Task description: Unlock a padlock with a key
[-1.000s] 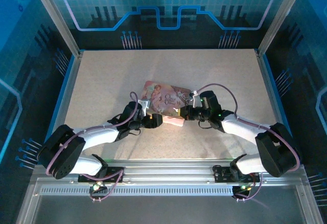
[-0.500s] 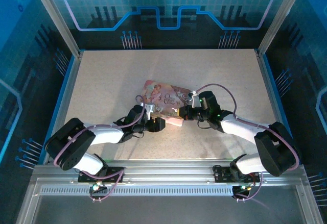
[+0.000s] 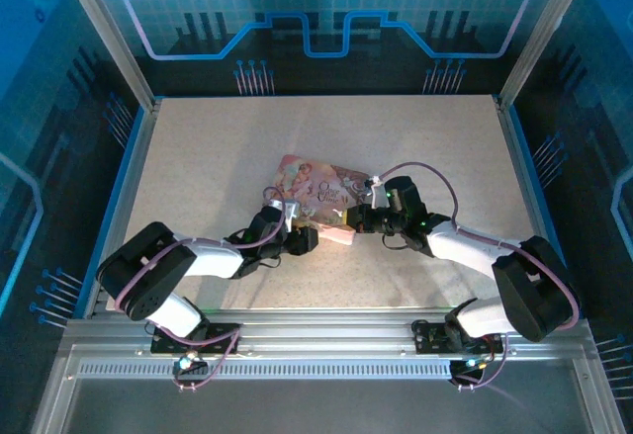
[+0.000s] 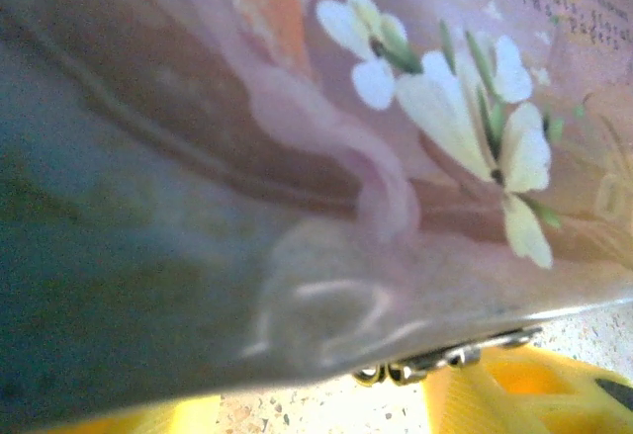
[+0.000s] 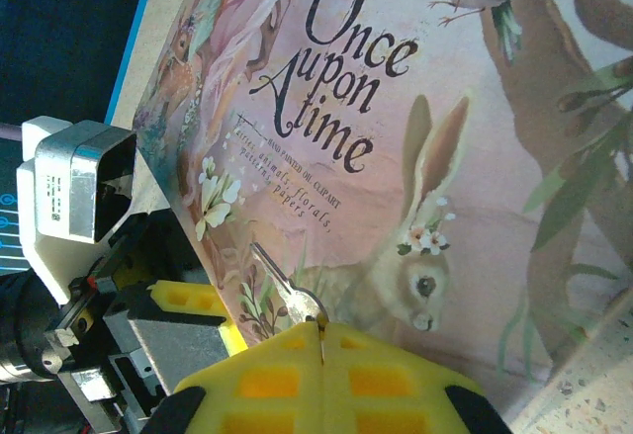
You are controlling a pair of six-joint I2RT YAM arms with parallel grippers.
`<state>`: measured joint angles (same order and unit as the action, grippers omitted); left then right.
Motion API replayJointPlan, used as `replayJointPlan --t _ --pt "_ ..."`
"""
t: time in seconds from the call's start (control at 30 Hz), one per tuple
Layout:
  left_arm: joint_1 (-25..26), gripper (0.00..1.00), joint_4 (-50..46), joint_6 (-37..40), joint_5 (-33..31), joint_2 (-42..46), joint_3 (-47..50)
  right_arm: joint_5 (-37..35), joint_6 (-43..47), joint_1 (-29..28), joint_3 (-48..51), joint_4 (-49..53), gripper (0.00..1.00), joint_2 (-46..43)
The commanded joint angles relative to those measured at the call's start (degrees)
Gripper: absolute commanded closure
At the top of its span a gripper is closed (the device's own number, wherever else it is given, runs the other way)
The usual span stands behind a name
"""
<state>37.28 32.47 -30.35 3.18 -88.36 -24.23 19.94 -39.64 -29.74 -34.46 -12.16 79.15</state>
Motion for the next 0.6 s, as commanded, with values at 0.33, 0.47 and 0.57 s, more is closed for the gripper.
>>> replayJointPlan --t 0.33,0.47,0.57 --pt "2.08 0.58 2.52 -1.29 -3.14 -2.04 -1.84 -1.28 -0.53 -1.28 1.24 3.9 0.98 1.97" --pt "2.36 0.6 2.46 -2.21 -3.34 -2.82 -2.65 -1.25 -0.58 -1.35 1.23 3.9 0.98 1.88" --pt "2.51 0.62 2.48 -2.76 -3.38 -3.41 -3.18 -1.37 -0.62 -1.42 1.24 3.92 0.98 1.8"
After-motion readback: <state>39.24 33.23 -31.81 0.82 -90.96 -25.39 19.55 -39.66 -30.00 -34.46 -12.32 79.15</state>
